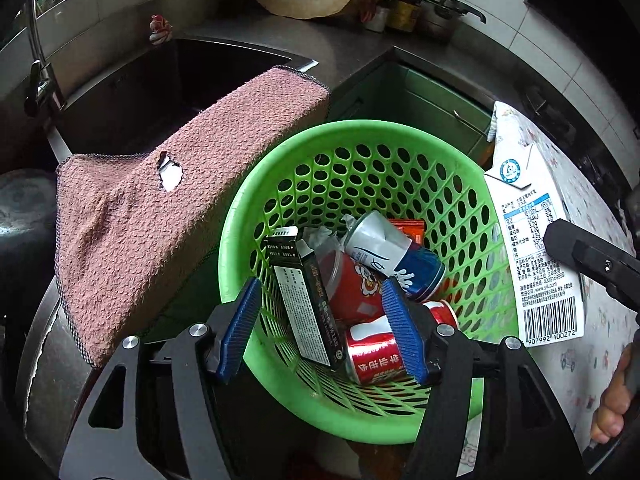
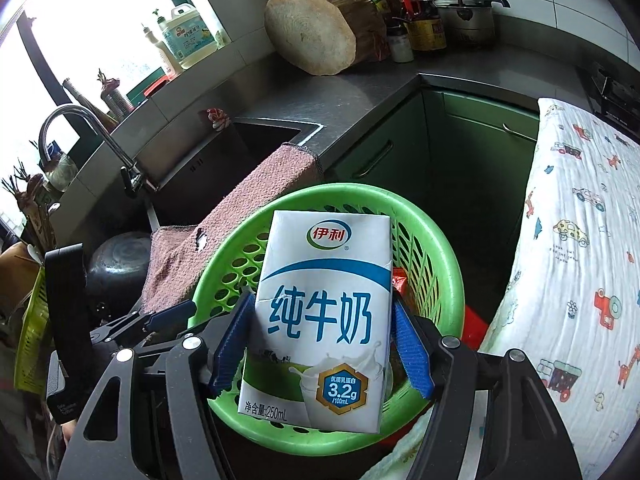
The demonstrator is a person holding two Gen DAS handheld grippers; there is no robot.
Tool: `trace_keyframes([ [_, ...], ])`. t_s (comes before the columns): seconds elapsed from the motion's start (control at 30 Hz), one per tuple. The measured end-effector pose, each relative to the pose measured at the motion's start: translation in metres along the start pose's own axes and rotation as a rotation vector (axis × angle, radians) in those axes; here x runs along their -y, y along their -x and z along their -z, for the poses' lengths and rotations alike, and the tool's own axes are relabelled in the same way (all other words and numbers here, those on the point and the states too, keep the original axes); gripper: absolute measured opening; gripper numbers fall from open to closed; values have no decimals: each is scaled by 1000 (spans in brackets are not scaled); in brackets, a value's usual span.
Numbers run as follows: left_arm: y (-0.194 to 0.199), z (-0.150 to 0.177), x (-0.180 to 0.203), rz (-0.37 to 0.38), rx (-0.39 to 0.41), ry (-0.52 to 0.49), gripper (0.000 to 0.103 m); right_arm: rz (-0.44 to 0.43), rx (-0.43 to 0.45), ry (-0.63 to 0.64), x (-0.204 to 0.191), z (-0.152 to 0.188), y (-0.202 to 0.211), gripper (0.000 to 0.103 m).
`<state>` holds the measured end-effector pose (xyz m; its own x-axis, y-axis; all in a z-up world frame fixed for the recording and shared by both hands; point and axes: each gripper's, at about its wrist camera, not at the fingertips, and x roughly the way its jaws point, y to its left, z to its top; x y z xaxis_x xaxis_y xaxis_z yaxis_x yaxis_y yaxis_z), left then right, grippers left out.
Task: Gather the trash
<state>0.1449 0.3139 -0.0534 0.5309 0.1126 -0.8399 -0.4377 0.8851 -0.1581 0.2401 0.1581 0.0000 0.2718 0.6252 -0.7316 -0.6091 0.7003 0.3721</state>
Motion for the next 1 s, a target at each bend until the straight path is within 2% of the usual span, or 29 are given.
trace_keyframes([
  [0.1, 8, 1, -4, 4, 14, 8, 66, -1, -1, 5, -3, -1, -3, 65],
  [0.2, 16, 3, -7, 1, 32, 16, 70, -3, 15, 11, -6, -2, 0, 74],
  [0.4, 31, 9, -6, -5, 69, 7, 77, 2, 35, 18, -7, 4, 12, 74],
  [0.47, 37, 12, -2, -11, 81, -2, 83, 13, 45, 26, -6, 8, 21, 75],
  [0.53, 43, 14, 1, -19, 102, -13, 85, 27, 61, 36, -5, 13, 31, 78],
  [0.73, 65, 23, 14, -40, 162, -49, 94, 74, 100, 52, 3, 35, 62, 83],
  [1.0, 85, 41, 34, -35, 211, -79, 98, 158, 148, 23, 24, 76, 102, 87],
])
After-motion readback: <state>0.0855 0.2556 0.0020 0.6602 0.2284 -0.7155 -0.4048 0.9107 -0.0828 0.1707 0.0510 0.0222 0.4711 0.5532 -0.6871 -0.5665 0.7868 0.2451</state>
